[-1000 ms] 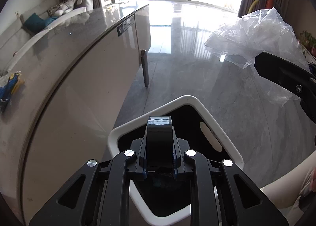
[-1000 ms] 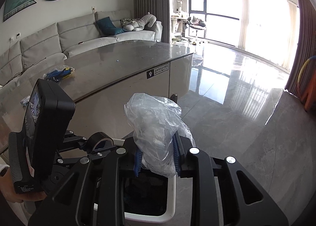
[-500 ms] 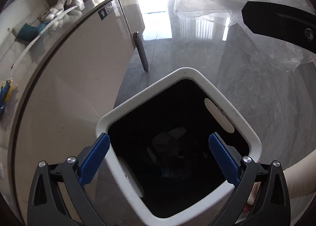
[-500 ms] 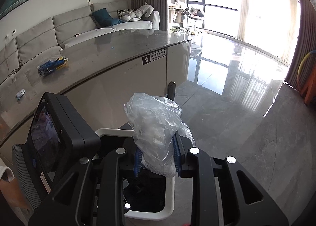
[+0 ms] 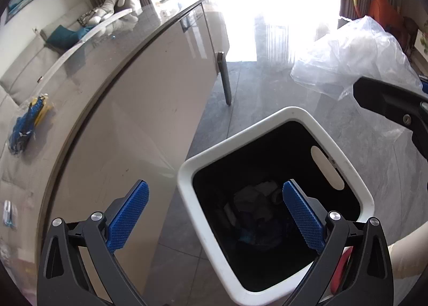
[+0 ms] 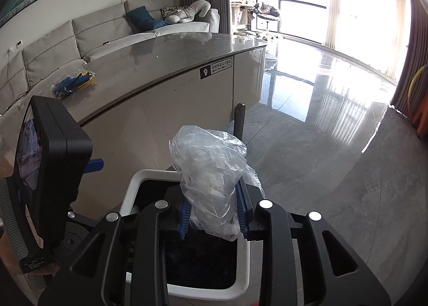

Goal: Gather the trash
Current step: 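Lower the clear plastic bag into the bin and open the right tool, then reach to the table and grasp the cartoon round tin with the left tool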

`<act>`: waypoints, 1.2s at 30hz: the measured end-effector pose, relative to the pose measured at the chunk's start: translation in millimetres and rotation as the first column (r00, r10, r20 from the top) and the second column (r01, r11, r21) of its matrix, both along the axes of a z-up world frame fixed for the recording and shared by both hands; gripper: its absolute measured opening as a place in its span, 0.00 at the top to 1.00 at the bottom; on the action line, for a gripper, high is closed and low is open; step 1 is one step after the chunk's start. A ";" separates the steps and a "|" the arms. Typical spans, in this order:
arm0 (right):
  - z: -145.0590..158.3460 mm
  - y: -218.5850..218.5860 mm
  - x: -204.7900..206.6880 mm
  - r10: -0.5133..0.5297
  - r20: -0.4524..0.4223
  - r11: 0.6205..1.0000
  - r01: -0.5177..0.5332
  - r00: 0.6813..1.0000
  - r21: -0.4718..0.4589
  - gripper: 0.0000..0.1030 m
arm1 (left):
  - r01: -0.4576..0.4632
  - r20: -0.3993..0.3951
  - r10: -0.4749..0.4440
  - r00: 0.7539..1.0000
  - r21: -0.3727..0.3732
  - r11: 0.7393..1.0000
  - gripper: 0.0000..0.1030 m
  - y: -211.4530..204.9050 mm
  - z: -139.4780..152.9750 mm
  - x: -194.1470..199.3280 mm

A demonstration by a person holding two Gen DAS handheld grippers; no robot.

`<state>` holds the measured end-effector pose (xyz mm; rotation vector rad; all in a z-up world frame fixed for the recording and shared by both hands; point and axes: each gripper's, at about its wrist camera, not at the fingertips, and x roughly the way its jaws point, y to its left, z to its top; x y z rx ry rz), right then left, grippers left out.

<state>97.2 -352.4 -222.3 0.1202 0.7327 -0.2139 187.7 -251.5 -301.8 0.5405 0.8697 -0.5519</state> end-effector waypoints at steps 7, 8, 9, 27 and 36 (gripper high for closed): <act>-13.4 13.2 13.0 0.043 -0.029 0.999 -0.042 0.999 0.021 0.70 | -0.136 0.040 0.137 0.990 -0.041 0.990 0.05 37.3 18.3 25.0; -14.6 15.9 14.8 0.050 -0.035 0.999 -0.049 0.998 0.019 0.70 | -0.150 0.041 0.152 0.988 -0.045 0.988 0.05 42.0 19.9 27.8; -16.5 18.9 16.8 0.057 -0.042 0.998 -0.056 0.997 0.020 0.70 | -0.161 0.040 0.164 0.986 -0.053 0.985 0.05 46.4 21.9 29.8; -51.7 49.9 25.3 0.114 -0.148 0.992 -0.120 0.982 -0.033 0.04 | -0.177 0.057 0.184 0.981 -0.118 0.977 0.05 79.5 36.2 31.5; -5.3 65.2 27.8 0.132 -0.025 0.988 -0.133 0.991 -0.076 0.04 | -0.197 0.092 0.218 0.972 -0.193 0.961 0.05 95.2 63.9 31.0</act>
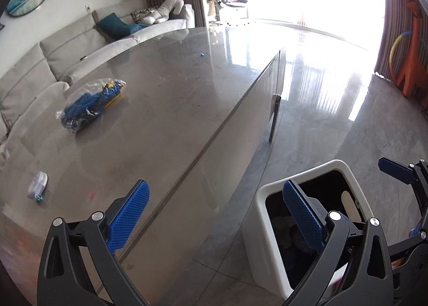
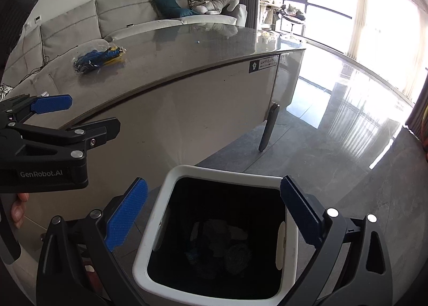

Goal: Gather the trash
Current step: 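Reach to the table and grasp the cartoon round tin with the left tool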

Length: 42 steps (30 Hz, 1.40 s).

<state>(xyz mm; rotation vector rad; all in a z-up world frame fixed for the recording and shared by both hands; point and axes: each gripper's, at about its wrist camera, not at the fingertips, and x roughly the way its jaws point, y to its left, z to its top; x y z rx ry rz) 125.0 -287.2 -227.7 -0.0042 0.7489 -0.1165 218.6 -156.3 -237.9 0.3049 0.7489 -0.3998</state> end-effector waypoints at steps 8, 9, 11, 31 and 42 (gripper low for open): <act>44.3 30.8 34.1 0.080 0.098 0.997 -0.077 0.992 -0.028 0.04 | -0.171 0.127 0.176 0.976 -0.050 0.984 0.05 52.1 45.1 17.3; 48.4 35.7 39.6 0.092 0.107 0.996 -0.089 0.990 -0.025 0.04 | -0.199 0.128 0.206 0.970 -0.066 0.978 0.05 61.9 50.0 21.4; 56.3 48.0 50.3 0.120 0.126 0.993 -0.118 0.985 -0.027 0.04 | -0.255 0.126 0.265 0.956 -0.094 0.962 0.05 81.6 57.1 30.8; 67.0 166.0 156.5 0.325 0.140 0.944 -0.330 0.935 0.009 0.04 | -0.635 -0.032 0.636 0.771 -0.114 0.764 0.05 236.8 39.6 101.4; 51.5 196.7 179.3 0.381 0.113 0.924 -0.381 0.918 -0.025 0.04 | -0.672 -0.141 0.661 0.737 -0.049 0.739 0.04 251.6 1.1 127.0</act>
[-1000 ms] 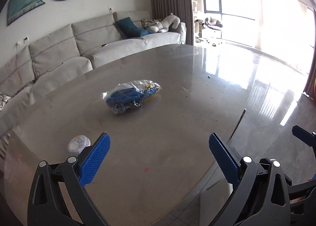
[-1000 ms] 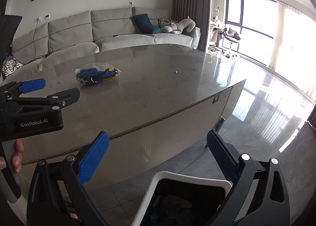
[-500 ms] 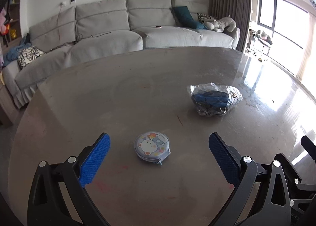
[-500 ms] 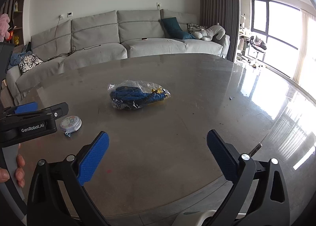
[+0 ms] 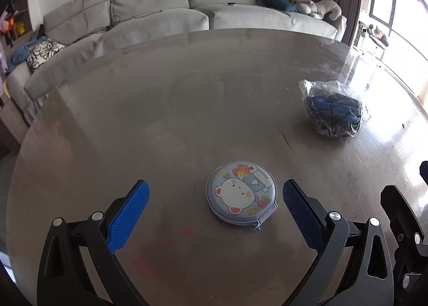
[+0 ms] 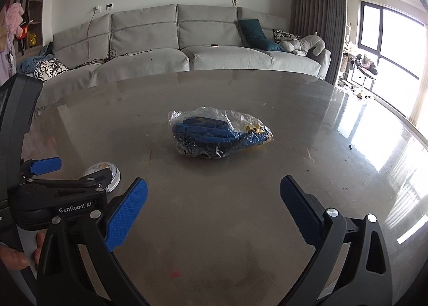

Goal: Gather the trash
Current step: 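Reach to the table and grasp the cartoon round tin with the left tool, then grasp the clear bag of blue items with the right tool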

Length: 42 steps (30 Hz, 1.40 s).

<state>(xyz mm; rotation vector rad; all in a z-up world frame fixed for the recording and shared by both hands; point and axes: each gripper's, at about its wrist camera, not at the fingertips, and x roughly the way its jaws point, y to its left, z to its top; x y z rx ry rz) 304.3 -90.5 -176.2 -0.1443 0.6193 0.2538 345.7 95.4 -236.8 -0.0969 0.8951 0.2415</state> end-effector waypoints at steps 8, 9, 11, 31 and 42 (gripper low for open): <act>-3.3 2.6 4.0 0.008 0.001 1.000 -0.008 1.000 -0.010 0.04 | 0.010 -0.045 -0.010 0.999 -0.014 1.000 0.04 0.8 -17.8 4.0; -3.1 2.5 4.3 0.008 0.000 1.000 -0.008 1.000 -0.009 0.04 | 0.010 -0.043 -0.010 0.999 -0.017 1.000 0.04 1.7 -17.8 3.3; -3.1 2.7 4.4 0.006 0.002 1.000 -0.006 1.000 -0.006 0.04 | 0.015 -0.037 -0.016 0.999 -0.026 1.000 0.07 1.3 -18.0 1.5; 7.6 -0.3 13.9 -0.006 0.016 1.000 0.006 1.000 0.011 0.04 | 0.111 0.046 -0.111 0.993 0.007 0.994 0.46 -24.9 22.0 -0.3; 15.5 15.3 76.5 0.024 -0.026 1.000 -0.024 0.999 0.014 0.04 | 0.078 0.152 -0.089 0.984 0.075 0.994 0.46 -18.2 64.6 41.5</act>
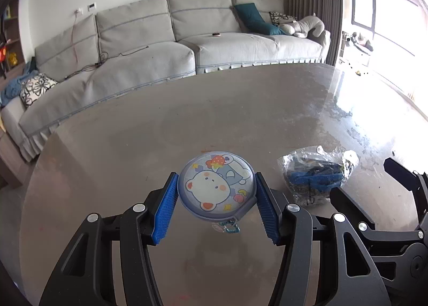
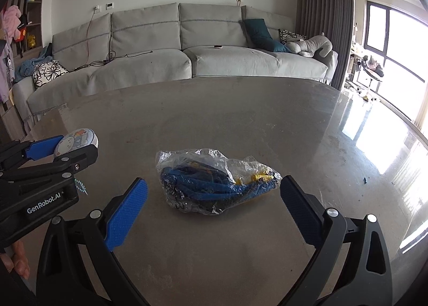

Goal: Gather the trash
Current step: 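Grasp the clear bag of blue items with the right tool, then carry the cartoon tin and blue-item bag over the white bin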

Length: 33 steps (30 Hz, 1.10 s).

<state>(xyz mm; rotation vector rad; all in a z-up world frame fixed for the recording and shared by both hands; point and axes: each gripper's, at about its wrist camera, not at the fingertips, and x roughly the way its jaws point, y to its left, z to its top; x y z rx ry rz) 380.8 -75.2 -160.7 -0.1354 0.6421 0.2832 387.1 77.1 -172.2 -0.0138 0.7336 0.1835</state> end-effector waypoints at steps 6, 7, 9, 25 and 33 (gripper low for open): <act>-11.6 6.7 30.1 -0.006 -0.077 1.000 0.007 0.997 0.009 0.04 | -0.022 0.011 0.023 1.000 -0.009 1.000 0.46 0.3 -3.5 9.3; -13.6 9.3 33.2 -0.005 -0.087 1.000 0.005 0.996 0.005 0.04 | -0.022 0.012 0.022 1.000 -0.009 1.000 0.46 -0.2 -4.0 10.3; -17.3 15.4 37.5 0.002 -0.097 1.000 -0.003 0.995 -0.009 0.04 | -0.026 0.015 0.026 1.000 0.010 1.000 0.46 -0.4 -6.7 11.1; -47.3 35.5 36.0 0.069 -0.218 0.994 -0.085 0.973 -0.068 0.88 | -0.047 0.000 0.047 0.999 0.009 0.999 0.46 11.2 -17.2 19.4; -18.6 15.2 -0.9 0.075 -0.126 0.997 -0.078 0.989 -0.025 0.90 | -0.037 0.026 0.037 0.999 -0.001 0.999 0.46 12.0 -11.7 9.8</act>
